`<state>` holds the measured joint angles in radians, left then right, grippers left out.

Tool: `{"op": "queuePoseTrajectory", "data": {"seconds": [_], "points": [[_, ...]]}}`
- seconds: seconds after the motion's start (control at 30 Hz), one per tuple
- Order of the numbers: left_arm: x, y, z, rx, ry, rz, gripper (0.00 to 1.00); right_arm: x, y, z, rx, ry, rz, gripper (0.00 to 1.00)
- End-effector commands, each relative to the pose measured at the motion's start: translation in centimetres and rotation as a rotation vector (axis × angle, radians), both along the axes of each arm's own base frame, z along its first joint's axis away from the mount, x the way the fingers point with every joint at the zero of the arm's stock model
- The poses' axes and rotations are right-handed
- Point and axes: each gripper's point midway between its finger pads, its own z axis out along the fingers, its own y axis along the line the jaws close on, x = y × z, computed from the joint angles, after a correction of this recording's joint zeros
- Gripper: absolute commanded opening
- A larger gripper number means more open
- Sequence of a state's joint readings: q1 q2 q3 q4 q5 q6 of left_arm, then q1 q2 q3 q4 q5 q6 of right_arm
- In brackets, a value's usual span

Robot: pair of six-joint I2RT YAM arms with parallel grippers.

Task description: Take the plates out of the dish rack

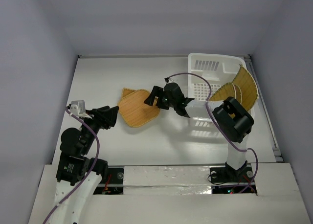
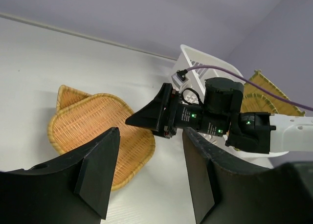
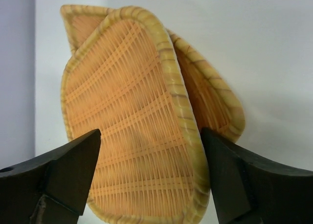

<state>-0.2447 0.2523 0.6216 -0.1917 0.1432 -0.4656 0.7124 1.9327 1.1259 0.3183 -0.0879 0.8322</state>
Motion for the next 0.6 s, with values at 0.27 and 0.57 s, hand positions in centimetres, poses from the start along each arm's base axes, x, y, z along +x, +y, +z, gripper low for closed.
{"op": "queuePoseTrajectory", "data": {"seconds": [0.27,0.57], "points": [[0.1,-0.2,1.2,-0.011,-0.045,-0.009,0.50,3.2,-3.4,3.5,-0.284,-0.132,-0.122,0.92],[0.0,-0.1,1.4,-0.012,-0.053,-0.009,0.50,3.4,-4.9,10.1,-0.335,-0.248,-0.179,0.77]]}}
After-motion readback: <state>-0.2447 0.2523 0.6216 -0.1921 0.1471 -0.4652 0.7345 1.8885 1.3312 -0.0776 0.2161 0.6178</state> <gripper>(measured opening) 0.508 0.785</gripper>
